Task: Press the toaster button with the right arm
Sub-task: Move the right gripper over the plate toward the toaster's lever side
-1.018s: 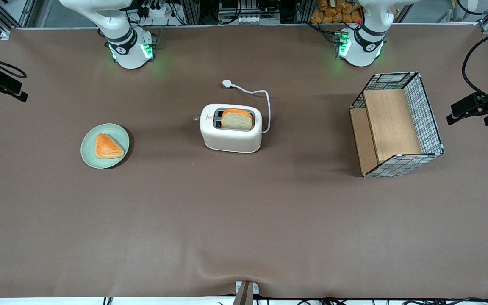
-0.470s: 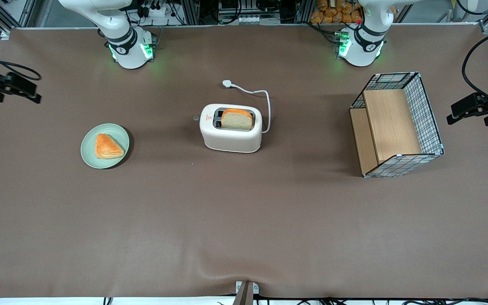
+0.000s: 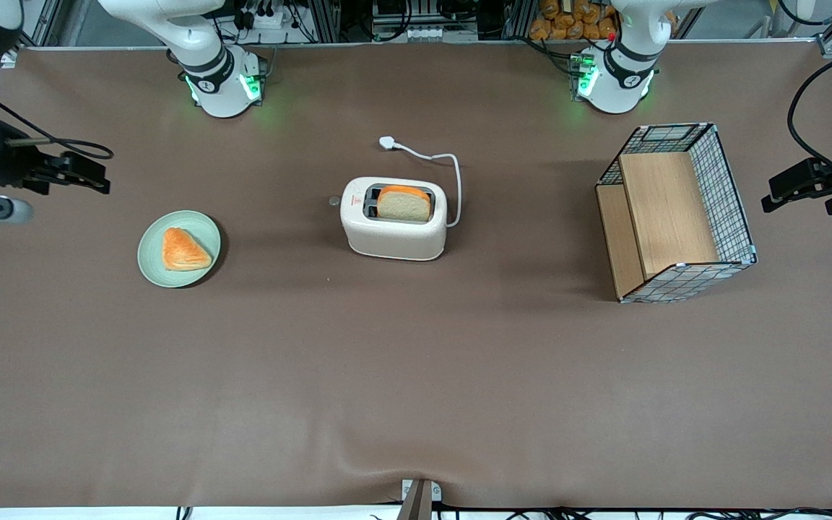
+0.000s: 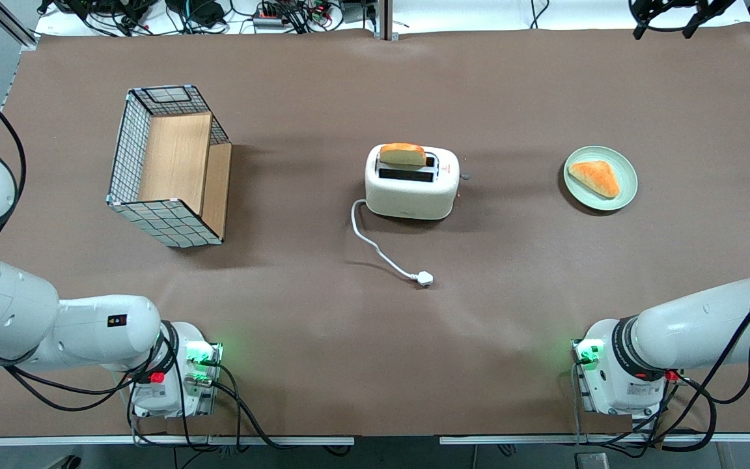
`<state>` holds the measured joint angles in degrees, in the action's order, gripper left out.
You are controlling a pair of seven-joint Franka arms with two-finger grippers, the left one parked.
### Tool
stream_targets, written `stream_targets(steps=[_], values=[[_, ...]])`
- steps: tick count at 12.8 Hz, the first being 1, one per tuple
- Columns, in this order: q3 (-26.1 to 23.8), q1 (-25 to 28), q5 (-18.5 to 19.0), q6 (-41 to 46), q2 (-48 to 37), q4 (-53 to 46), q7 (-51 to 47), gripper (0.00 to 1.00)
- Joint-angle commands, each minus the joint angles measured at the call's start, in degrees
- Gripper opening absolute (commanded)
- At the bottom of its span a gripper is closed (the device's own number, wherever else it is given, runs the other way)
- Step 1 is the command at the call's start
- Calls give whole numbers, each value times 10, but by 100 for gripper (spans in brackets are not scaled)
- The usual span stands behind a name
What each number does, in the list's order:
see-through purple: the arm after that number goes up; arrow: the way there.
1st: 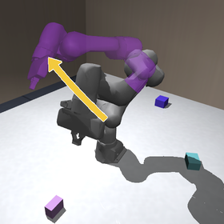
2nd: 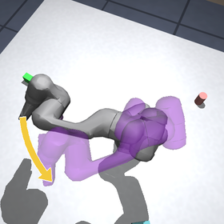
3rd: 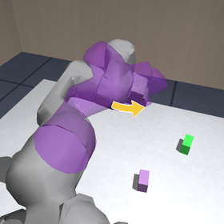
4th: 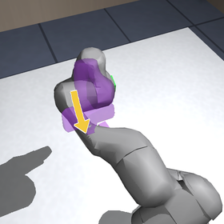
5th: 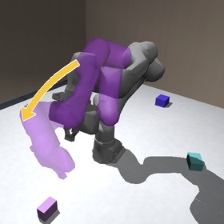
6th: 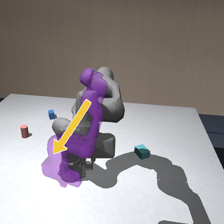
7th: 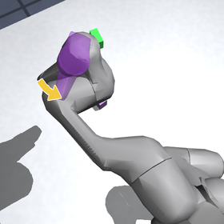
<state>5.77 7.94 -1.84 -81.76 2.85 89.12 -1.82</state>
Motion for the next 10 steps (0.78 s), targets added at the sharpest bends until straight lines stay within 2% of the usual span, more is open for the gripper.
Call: stream_targets(steps=[1,6,10], values=[[1,8,-46,6,2,16,-11,100],[1,15,-164,0,17,75,-29,100],[1,53,-194,-4,27,86,-92,100]])
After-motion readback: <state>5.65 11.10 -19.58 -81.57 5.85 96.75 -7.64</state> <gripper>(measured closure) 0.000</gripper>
